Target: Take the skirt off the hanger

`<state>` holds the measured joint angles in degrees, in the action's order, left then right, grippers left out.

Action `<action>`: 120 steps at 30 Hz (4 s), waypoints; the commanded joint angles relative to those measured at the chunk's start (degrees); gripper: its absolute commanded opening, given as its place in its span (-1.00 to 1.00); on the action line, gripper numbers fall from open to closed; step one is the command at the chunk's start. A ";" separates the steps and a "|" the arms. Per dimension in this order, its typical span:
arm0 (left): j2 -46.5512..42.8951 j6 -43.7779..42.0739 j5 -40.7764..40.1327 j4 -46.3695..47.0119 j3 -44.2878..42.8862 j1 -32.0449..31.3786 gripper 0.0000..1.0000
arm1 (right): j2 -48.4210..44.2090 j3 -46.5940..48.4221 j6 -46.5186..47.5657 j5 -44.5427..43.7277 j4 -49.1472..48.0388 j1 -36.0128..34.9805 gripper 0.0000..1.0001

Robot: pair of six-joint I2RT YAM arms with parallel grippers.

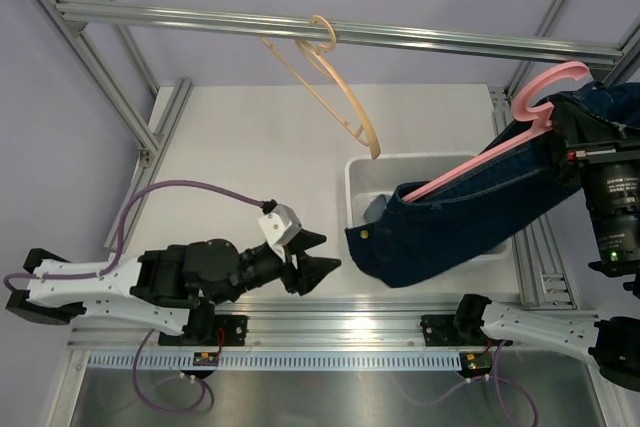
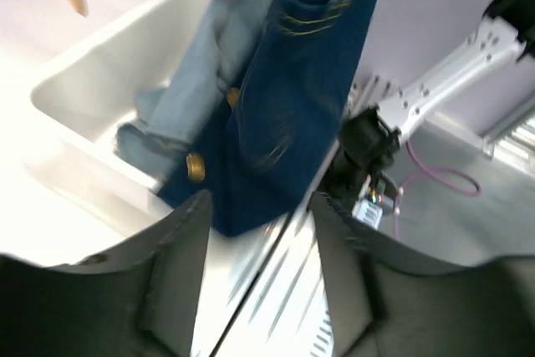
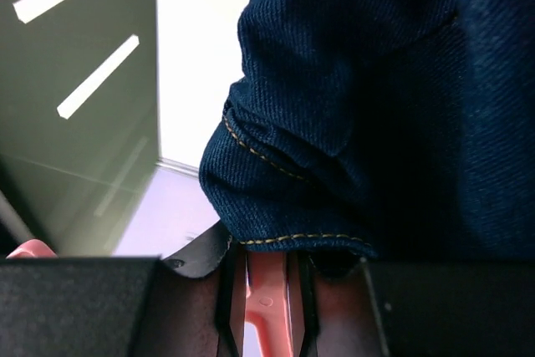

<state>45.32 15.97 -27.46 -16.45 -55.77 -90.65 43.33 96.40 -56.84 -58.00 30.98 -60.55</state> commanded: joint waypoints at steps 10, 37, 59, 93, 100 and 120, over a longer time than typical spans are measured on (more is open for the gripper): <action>9.86 -6.37 4.70 -15.51 -24.97 -4.35 0.33 | 9.40 7.40 14.38 15.53 11.64 0.53 -1.00; 19.71 -2.71 19.39 -17.12 -49.26 -5.41 0.38 | 15.46 2.21 11.84 52.11 15.25 0.53 -1.00; 18.22 29.21 -25.18 -32.42 -43.37 -5.41 -0.09 | 18.63 -1.30 12.80 44.03 12.44 0.52 -1.00; 27.62 33.44 -31.78 -47.63 -56.81 0.29 -1.00 | 18.46 1.33 22.21 50.17 13.05 0.35 0.99; 30.79 27.54 -31.60 -44.03 -63.41 2.76 -1.00 | 12.59 -1.12 17.57 51.58 17.54 0.44 0.98; 35.45 22.09 -27.29 -42.26 -70.97 8.65 -1.00 | 16.98 -13.15 -0.28 9.92 22.83 -42.28 0.57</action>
<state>81.93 38.37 -53.58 -63.83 -124.09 -82.39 66.50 85.95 -52.03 -40.45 56.34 -102.65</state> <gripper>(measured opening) 0.067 0.803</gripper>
